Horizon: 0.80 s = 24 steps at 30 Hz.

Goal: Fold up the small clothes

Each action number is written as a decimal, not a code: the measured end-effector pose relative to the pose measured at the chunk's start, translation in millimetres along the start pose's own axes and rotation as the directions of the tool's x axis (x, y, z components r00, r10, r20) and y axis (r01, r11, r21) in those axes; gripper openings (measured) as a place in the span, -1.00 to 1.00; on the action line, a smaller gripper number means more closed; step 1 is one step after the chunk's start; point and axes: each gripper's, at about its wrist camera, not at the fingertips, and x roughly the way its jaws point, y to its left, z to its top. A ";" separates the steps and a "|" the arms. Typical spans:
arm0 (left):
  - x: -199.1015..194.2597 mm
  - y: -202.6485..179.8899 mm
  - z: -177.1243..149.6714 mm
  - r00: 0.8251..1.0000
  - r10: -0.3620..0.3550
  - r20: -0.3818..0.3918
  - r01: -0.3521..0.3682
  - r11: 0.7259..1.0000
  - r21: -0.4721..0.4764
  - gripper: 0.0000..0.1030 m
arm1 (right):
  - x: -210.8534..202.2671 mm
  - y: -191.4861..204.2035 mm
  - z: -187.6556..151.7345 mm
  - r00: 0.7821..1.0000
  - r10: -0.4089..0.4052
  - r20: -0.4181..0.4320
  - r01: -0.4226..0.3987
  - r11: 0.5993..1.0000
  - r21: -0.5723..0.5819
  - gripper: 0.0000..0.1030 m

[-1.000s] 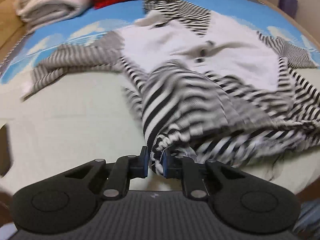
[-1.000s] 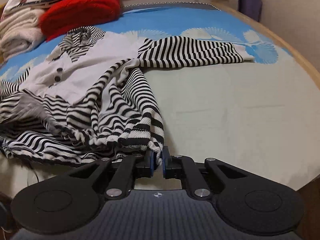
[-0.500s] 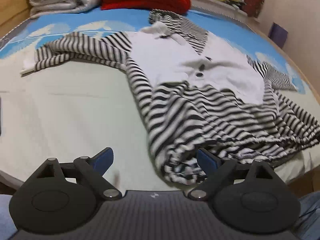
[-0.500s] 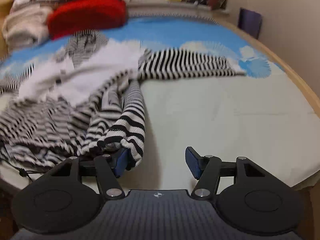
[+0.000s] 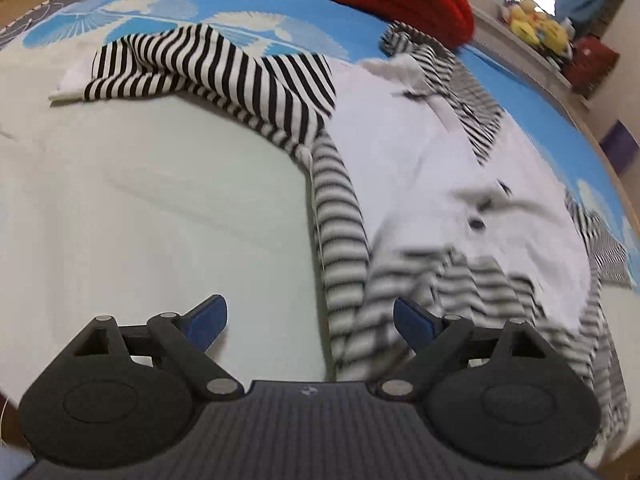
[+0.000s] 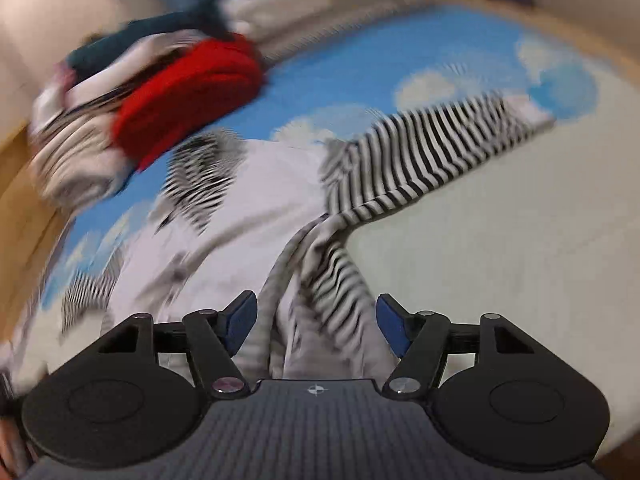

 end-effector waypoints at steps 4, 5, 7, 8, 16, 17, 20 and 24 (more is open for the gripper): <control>24.6 7.1 8.7 1.000 0.027 -0.005 -0.027 0.999 -0.044 0.81 | 98.7 -24.5 54.1 0.994 -0.063 -0.086 0.078 0.980 0.182 0.32; 30.6 9.5 9.4 0.999 0.025 -0.023 -0.026 0.997 -0.069 0.81 | 125.4 -28.7 61.1 0.991 -0.077 -0.114 0.099 0.973 0.209 0.32; 41.2 11.2 14.6 0.999 0.016 -0.043 -0.021 0.995 -0.096 0.81 | 170.0 -32.5 70.1 0.982 -0.082 -0.169 0.125 0.957 0.263 0.26; 43.7 10.7 17.8 0.999 0.020 -0.036 -0.023 0.995 -0.093 0.81 | 181.8 -30.4 73.1 0.982 -0.098 -0.160 0.136 0.958 0.251 -0.25; 54.4 6.8 18.4 0.999 0.026 -0.032 -0.028 0.998 -0.051 0.88 | 168.2 -36.4 169.0 0.938 -0.318 0.139 0.314 0.948 0.050 -0.92; 54.9 3.6 16.8 0.999 0.022 -0.028 -0.023 0.999 -0.034 0.88 | 179.4 -44.4 168.3 0.932 -0.343 0.120 0.340 0.939 0.047 -0.68; 55.0 -3.8 10.6 0.999 -0.029 -0.044 0.029 1.000 0.007 0.88 | 204.2 -57.7 146.1 0.917 -0.397 0.034 0.396 0.918 0.021 -0.12; 47.9 -13.1 -1.1 0.994 -0.087 -0.059 0.090 0.995 0.052 0.89 | 150.5 -59.0 109.0 0.950 -0.301 0.086 0.294 0.952 0.079 -0.08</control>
